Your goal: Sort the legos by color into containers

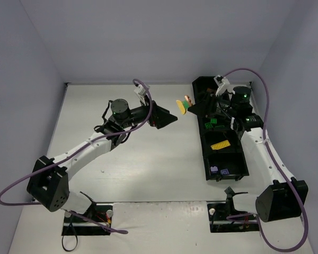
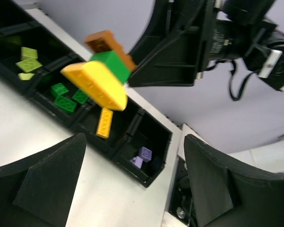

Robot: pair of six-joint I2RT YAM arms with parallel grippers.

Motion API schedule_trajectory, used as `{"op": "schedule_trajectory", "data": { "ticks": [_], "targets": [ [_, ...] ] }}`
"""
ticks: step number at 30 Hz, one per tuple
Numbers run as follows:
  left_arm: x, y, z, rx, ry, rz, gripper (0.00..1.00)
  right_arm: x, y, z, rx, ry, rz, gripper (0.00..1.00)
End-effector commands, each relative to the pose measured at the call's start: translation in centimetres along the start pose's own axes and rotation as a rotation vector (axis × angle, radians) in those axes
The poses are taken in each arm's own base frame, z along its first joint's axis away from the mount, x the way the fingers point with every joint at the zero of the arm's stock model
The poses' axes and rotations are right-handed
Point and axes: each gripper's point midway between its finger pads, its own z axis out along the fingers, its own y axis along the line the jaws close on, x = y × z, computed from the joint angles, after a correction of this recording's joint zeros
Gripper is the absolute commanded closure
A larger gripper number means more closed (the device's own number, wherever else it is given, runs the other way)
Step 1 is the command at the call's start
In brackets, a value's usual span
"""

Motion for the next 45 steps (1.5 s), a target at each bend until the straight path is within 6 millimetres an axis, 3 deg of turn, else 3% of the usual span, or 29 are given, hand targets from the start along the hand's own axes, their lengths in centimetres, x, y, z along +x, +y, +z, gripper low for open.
{"op": "schedule_trajectory", "data": {
  "ticks": [1,8,13,23,28,35,45],
  "targets": [
    [-3.9,-4.7,0.3,0.176,-0.093,0.053,0.23,-2.2,4.1,1.0,-0.173,-0.056,-0.123,1.00],
    [-5.6,-4.7,0.5,0.235,-0.164,0.030,0.23,-1.9,6.0,2.7,-0.243,-0.026,-0.144,1.00],
    [-6.8,-2.6,-0.7,0.158,-0.210,0.029,0.23,-2.2,6.3,2.7,-0.255,-0.034,-0.153,1.00],
    [-5.5,-1.0,-1.6,0.062,-0.148,0.029,0.23,-2.5,6.4,3.0,-0.266,-0.040,-0.148,1.00],
    [-6.1,-1.5,-0.8,0.128,-0.172,0.010,0.23,-2.8,7.0,2.8,-0.292,-0.042,-0.149,1.00],
    [-5.9,-0.7,0.0,0.128,-0.162,-0.015,0.23,-2.9,7.6,2.6,-0.322,-0.040,-0.150,1.00],
    [-7.5,-1.8,0.3,0.198,-0.227,-0.030,0.24,-2.6,8.0,2.9,-0.356,-0.029,-0.139,1.00]
  ]
}}
